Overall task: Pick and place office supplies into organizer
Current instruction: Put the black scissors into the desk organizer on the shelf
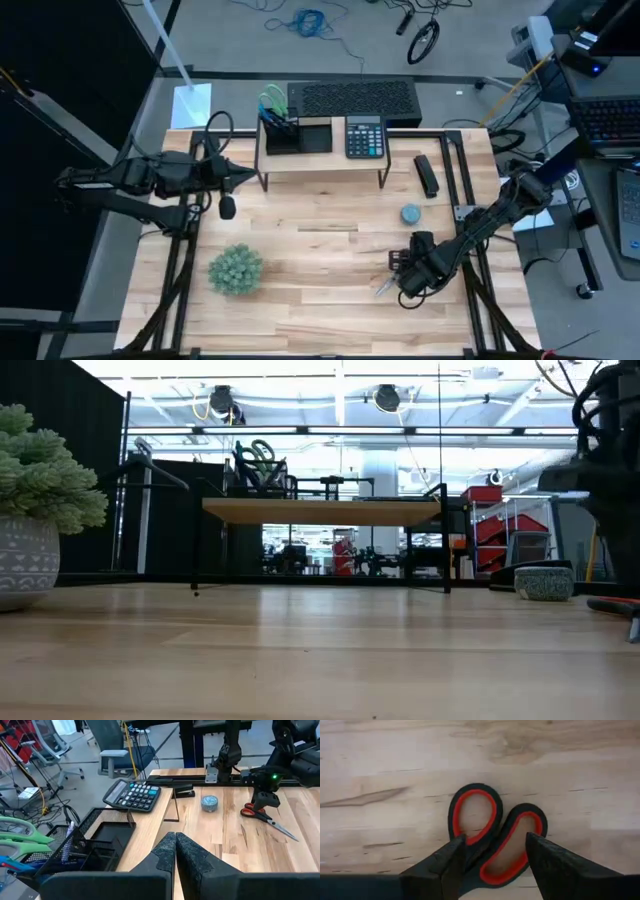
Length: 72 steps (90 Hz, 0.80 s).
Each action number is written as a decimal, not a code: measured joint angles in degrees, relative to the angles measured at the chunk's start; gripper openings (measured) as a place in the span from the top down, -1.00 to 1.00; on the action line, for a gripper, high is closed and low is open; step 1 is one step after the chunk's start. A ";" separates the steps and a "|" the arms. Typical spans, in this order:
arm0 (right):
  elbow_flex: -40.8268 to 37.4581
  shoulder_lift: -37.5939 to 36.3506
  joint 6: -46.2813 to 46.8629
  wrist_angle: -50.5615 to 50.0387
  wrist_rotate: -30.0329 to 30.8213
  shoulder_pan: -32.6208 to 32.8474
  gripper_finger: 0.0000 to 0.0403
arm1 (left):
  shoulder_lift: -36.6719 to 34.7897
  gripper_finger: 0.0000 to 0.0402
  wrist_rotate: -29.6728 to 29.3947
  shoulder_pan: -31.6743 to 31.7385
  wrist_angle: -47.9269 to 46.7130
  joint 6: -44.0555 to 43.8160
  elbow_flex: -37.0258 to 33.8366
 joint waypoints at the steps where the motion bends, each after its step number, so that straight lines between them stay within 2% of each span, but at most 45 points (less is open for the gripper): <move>1: -0.19 0.00 0.00 0.55 0.02 0.00 0.12 | 0.00 1.00 0.00 0.00 0.00 0.00 -0.01; 16: -1.70 0.51 0.18 5.87 0.70 0.00 0.17 | 0.00 1.00 0.00 0.00 -0.07 0.02 -0.06; 38: -1.65 2.87 0.42 4.89 2.56 -0.99 0.21 | 0.24 1.00 0.00 -0.01 -0.15 0.18 -0.47; 72: -0.61 1.31 0.26 1.00 2.08 -1.03 0.22 | 0.55 1.00 0.02 -0.01 -0.22 0.11 -0.47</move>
